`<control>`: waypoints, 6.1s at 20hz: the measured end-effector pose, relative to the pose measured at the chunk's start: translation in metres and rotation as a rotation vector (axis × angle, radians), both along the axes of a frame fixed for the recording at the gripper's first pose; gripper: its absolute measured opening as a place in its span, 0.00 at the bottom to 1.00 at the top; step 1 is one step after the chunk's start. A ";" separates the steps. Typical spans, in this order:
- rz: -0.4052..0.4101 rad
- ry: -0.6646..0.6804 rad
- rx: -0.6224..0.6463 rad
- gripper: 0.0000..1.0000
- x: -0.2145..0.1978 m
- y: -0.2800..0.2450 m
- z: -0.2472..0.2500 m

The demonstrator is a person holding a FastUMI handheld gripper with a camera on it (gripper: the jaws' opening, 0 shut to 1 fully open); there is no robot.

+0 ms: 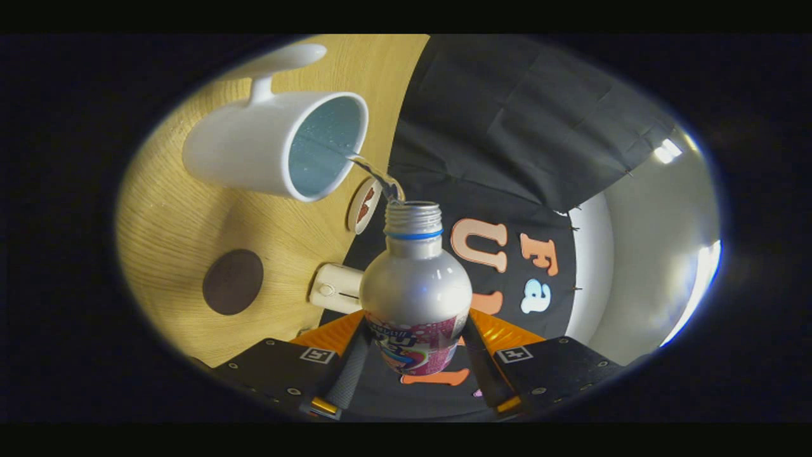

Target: Take the bottle from table, then pour the juice into the cup, finally place the bottle on the coaster

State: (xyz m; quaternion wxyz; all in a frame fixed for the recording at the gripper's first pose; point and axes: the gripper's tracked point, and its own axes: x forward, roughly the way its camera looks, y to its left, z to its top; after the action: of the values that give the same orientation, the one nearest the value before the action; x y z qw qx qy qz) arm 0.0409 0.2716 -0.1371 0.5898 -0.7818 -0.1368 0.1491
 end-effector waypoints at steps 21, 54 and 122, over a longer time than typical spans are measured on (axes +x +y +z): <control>0.055 -0.092 -0.075 0.77 0.004 0.002 0.009; 0.097 -0.011 0.009 0.77 -0.006 0.013 -0.014; -0.400 1.052 1.609 0.98 0.012 -0.065 -0.029</control>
State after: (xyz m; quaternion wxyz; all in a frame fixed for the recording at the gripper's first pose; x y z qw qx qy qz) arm 0.0528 0.2064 -0.1663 0.9466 0.0110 0.2175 0.2379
